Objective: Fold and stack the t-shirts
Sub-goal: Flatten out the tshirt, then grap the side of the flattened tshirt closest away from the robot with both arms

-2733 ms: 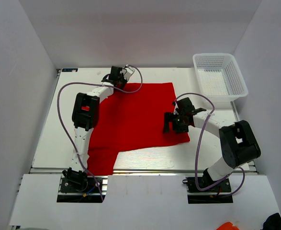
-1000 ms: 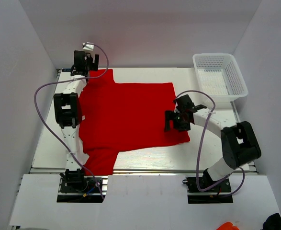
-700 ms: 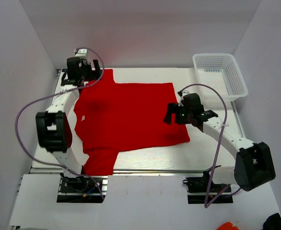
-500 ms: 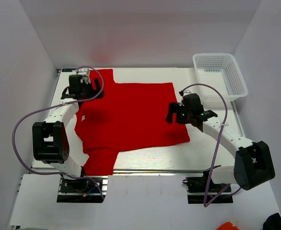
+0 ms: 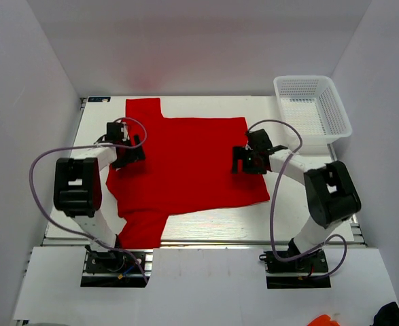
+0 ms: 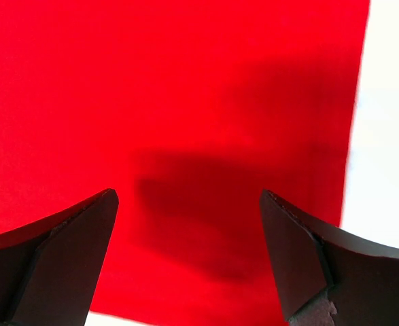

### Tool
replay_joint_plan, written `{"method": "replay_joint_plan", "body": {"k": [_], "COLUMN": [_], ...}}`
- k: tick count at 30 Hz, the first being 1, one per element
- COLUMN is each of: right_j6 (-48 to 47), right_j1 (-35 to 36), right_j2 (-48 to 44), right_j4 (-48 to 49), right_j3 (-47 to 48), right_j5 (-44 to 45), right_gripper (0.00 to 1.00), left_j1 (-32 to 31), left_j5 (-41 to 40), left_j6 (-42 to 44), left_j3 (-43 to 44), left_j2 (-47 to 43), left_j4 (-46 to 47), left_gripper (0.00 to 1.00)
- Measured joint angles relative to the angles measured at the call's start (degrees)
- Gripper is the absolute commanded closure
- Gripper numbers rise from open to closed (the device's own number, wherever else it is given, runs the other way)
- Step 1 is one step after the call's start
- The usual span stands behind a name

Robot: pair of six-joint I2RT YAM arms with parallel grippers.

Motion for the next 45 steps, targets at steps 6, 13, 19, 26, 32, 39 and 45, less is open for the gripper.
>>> {"method": "replay_joint_plan", "body": {"k": [6,13,19,26,32,39,45], "right_j6": [1.3,2.0,-0.7,-3.4,-2.1,0.9,2.2], "right_j1": [-2.1,-6.8,-9.2,-9.5,-9.3,-9.3,-9.3], "right_j2": [6.4,13.6,16.6,10.4,-6.8,-13.9,-16.6], "right_j4": [0.3,0.3,-1.0,-0.4,3.8,5.6,7.7], "right_j3": [5.7,14.3,19.4,17.2,4.5,-6.3,-11.0], "right_j5": [-1.8,-5.3,-7.1,-8.3,-9.6,-11.5,-13.9], "right_gripper": [0.10,0.10,0.10,0.10,0.10,0.10,0.10], "left_j1": [0.2,0.4,0.4,0.3,-0.5,-0.8,-0.8], "left_j5": [0.3,2.2,5.0,7.4,7.8,8.6,5.6], "left_j6": [0.7,1.5,2.1,2.3,-1.0,-10.3,-15.3], "left_j3": [13.0,28.2,36.7,32.5,12.5,-9.7,-18.6], "left_j2": [11.3,22.2,27.5,22.7,-2.1,-29.8,-37.0], "left_j4": [0.3,-0.2,-1.8,-4.8,-5.4,-8.4,-20.1], "left_gripper": [0.01,0.01,0.01,0.01,0.01,0.01,0.01]}}
